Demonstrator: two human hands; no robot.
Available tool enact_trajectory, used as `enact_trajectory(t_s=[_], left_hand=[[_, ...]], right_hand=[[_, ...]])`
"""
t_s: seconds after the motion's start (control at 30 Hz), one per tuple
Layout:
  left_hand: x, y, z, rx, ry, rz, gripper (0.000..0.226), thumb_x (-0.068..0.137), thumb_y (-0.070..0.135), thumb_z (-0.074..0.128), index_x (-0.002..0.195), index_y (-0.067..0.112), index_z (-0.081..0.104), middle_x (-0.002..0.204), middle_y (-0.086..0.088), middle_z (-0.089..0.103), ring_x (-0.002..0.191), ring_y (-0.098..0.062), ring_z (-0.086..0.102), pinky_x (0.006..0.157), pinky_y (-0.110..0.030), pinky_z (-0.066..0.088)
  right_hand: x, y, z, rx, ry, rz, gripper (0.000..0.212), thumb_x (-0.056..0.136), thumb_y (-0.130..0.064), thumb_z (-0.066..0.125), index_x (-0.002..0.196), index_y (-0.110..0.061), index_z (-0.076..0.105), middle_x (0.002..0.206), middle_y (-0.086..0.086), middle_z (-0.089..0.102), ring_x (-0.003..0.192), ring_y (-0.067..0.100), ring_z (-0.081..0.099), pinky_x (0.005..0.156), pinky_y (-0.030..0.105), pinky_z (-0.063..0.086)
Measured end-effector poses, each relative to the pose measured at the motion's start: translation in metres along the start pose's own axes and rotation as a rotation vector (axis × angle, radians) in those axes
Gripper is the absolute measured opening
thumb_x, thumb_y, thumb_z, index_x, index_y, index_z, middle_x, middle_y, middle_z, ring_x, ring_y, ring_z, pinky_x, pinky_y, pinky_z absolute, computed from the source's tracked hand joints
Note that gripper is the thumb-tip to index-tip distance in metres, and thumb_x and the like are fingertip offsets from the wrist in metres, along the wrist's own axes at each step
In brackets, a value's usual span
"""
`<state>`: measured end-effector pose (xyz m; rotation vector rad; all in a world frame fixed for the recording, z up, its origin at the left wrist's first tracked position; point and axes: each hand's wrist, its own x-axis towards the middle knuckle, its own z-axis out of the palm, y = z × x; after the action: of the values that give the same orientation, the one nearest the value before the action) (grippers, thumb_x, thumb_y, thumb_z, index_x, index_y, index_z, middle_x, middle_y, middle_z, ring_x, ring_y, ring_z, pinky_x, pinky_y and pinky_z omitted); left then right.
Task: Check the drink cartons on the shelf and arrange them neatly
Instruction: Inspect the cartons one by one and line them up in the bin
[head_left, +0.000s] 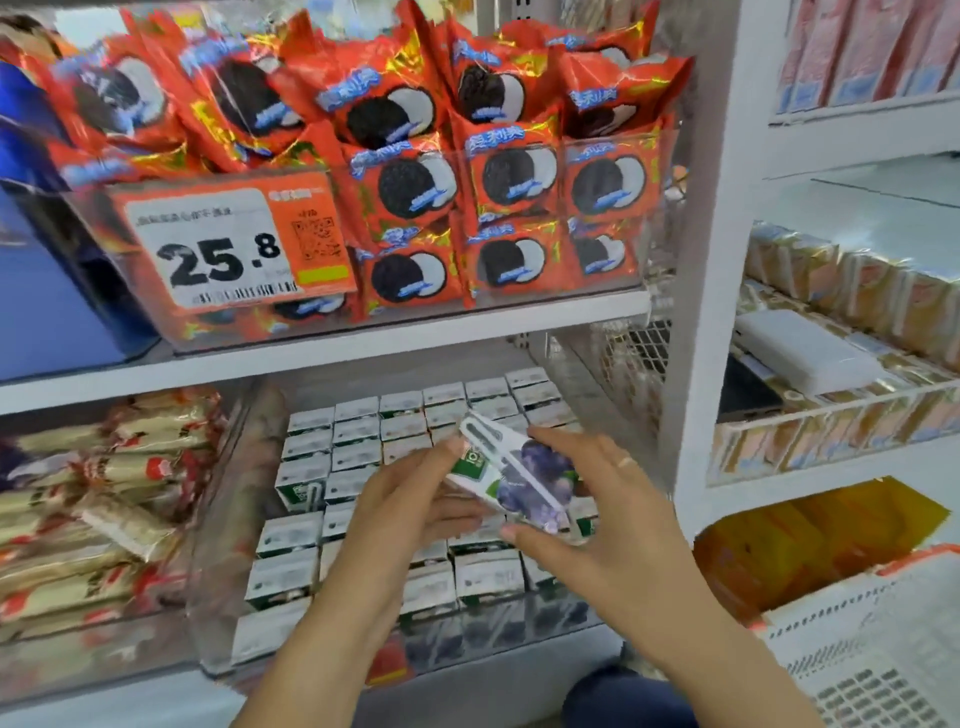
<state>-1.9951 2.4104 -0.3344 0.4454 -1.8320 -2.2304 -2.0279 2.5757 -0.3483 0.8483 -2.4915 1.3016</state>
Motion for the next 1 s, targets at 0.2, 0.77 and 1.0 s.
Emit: enact_trajectory(t_s=[0.2,0.77,1.0], left_hand=[[-0.008,0.0,-0.007,-0.042,-0.089,0.087,0.036,0.058,0.048,0.069,0.08,0.02,0.074,0.083,-0.003,0.076,0.075,-0.019,0.073,0.057,-0.02,0.055],[-0.013,-0.003,-0.01,0.026,-0.189,0.105,0.048,0.061,0.042,0.07,0.1,0.014,0.067,0.088,0.0,0.076,0.081,-0.014,0.073,0.064,-0.022,0.057],[-0.012,-0.006,-0.009,0.058,-0.222,0.123,0.05,0.057,0.035,0.076,0.101,0.014,0.065,0.093,0.001,0.076,0.082,-0.013,0.072,0.066,-0.021,0.056]], right_hand=[[0.0,0.002,0.01,-0.019,0.117,-0.022,0.065,0.068,-0.023,0.082,0.105,-0.056,0.04,0.105,-0.029,0.049,0.096,-0.003,0.049,0.077,0.0,0.037],[0.0,0.001,0.019,-0.095,0.194,-0.104,0.057,0.066,-0.031,0.077,0.113,-0.042,0.047,0.098,-0.016,0.052,0.089,0.002,0.05,0.072,0.005,0.039],[0.001,0.001,0.019,-0.103,0.211,-0.087,0.054,0.063,-0.033,0.07,0.11,-0.044,0.045,0.098,-0.028,0.047,0.09,0.003,0.048,0.072,0.009,0.041]])
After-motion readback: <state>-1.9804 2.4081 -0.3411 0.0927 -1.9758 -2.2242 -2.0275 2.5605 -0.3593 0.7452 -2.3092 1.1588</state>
